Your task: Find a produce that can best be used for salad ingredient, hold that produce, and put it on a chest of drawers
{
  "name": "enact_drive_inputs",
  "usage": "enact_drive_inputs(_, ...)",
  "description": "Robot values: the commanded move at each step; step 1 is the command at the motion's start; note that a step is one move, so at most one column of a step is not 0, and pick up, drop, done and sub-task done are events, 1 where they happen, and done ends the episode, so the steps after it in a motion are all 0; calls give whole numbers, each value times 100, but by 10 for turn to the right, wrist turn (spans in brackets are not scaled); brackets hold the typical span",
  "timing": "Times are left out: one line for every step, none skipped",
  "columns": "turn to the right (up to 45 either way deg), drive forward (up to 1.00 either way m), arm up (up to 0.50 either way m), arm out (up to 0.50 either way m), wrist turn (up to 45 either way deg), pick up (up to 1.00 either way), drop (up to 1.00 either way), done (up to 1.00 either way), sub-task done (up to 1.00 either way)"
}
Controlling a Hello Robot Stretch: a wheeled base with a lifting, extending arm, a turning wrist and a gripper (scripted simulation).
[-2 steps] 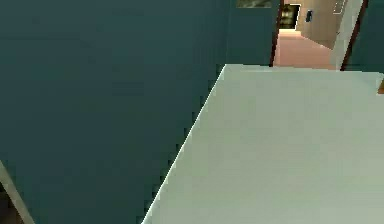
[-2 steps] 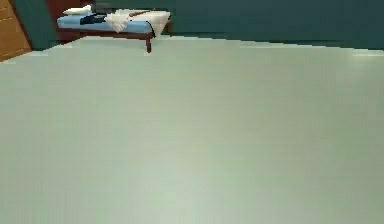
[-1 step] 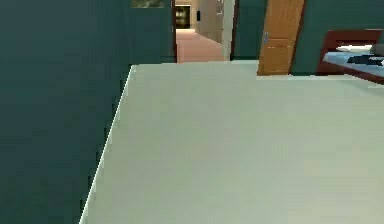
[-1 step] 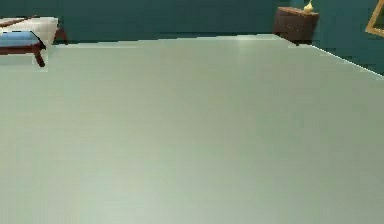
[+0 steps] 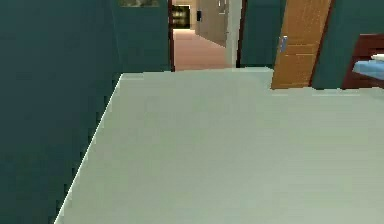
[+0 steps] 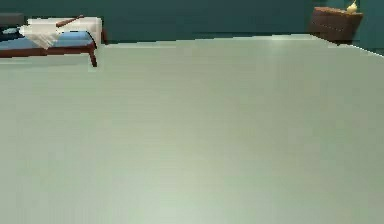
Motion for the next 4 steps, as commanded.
enact_drive_inputs(0, 100, 0, 0, 0, 0, 0, 0, 0)
enact_drive_inputs(0, 100, 0, 0, 0, 0, 0, 0, 0)
enact_drive_inputs(0, 100, 0, 0, 0, 0, 0, 0, 0)
enact_drive_inputs(30, 0, 0, 0, 0, 0, 0, 0, 0)
